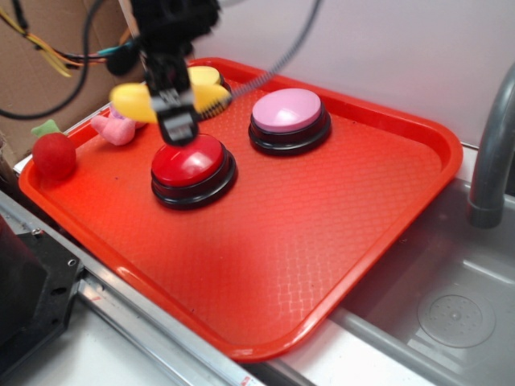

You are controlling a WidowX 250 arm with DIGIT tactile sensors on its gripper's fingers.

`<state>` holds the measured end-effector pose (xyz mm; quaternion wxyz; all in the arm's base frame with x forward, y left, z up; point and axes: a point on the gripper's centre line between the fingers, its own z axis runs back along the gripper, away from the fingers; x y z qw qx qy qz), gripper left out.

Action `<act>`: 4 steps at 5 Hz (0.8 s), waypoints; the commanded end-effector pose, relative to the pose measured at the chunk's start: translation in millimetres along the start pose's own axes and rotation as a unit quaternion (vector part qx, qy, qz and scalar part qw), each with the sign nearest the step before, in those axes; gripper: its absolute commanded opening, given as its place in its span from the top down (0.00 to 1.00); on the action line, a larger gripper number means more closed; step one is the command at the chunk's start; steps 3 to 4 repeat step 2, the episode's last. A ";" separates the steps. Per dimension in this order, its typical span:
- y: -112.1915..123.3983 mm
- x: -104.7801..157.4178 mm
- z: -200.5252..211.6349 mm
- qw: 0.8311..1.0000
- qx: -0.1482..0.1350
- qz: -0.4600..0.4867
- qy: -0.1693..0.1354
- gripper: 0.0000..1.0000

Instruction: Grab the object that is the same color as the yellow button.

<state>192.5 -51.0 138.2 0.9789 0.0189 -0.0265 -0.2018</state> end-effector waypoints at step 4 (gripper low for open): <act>0.8 -15.4 33.8 0.979 0.048 0.193 -0.037 1.00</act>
